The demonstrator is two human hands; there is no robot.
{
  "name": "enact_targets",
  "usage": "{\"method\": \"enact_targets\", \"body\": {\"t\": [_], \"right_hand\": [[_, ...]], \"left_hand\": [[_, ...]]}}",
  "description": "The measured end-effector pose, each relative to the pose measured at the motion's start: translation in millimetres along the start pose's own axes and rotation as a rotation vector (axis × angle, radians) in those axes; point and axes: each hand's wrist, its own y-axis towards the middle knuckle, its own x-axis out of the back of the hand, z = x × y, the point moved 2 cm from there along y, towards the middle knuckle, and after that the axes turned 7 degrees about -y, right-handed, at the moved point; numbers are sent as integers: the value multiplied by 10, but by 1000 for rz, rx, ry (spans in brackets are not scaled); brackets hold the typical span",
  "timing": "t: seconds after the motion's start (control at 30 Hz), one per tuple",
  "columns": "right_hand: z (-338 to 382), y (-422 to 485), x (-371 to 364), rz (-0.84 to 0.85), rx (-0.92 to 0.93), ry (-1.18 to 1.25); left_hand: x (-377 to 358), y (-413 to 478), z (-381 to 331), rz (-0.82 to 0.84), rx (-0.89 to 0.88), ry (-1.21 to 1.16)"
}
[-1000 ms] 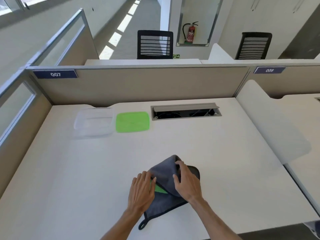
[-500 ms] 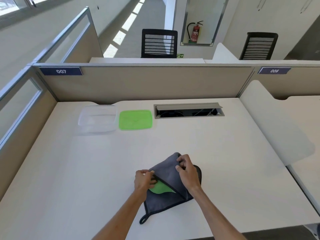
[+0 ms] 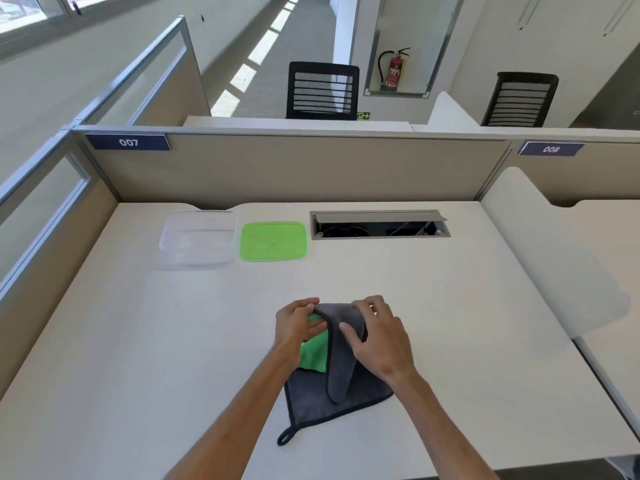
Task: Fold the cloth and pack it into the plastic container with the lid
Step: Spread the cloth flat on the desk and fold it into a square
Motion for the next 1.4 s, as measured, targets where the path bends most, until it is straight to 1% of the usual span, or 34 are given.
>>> {"method": "enact_targets", "body": {"t": [0.07, 0.13, 0.23, 0.3, 0.37, 0.43, 0.5, 0.6, 0.63, 0.7, 0.77, 0.87, 0.93, 1.0, 1.07, 1.17, 1.23, 1.33, 1.37, 1.4], "right_hand": [[90, 15, 63, -5, 57, -9], [197, 23, 136, -14, 50, -26], [344, 23, 248, -117, -42, -25], [407, 29, 280, -116, -104, 37], [438, 39, 323, -102, -173, 155], [466, 53, 398, -118, -229, 267], [505, 72, 461, -110, -220, 335], [493, 124, 500, -80, -174, 545], [481, 143, 514, -90, -194, 609], [454, 167, 552, -131, -293, 745], [429, 182, 606, -154, -384, 873], [396, 242, 736, -162, -379, 994], [392, 295, 823, -162, -358, 1087], [381, 340, 911, -144, -347, 1150], [347, 378, 1012, -128, -334, 1168], [278, 407, 1164, -86, -314, 1121], [233, 417, 1261, -47, -273, 1028], [146, 397, 1392, 36, -176, 903], [102, 383, 1414, 59, -134, 809], [56, 366, 1432, 69, -86, 657]], "left_hand": [[-92, -39, -90, 46, -51, 45], [-181, -91, -204, 80, -100, 59], [-301, -175, -398, 139, -119, -5], [-378, -232, -520, 198, -125, -20], [-436, -292, -602, 267, -150, 14], [-465, -335, -658, 325, -182, 92], [-475, -364, -724, 361, -236, 205], [-477, -373, -814, 411, -415, 496], [-470, -382, -822, 441, -438, 528], [-433, -413, -810, 501, -445, 550], [-367, -429, -768, 536, -469, 622], [-266, -474, -679, 580, -511, 804], [-223, -485, -626, 555, -564, 965], [-182, -505, -658, 484, -609, 1013], [-130, -490, -788, 449, -662, 1002], [-108, -499, -1052, 425, -805, 1100], [-136, -562, -1235, 416, -853, 1109], [-176, -720, -1537, 413, -891, 1029], [-188, -768, -1633, 412, -901, 1016], [-201, -807, -1712, 415, -908, 1017]]}}
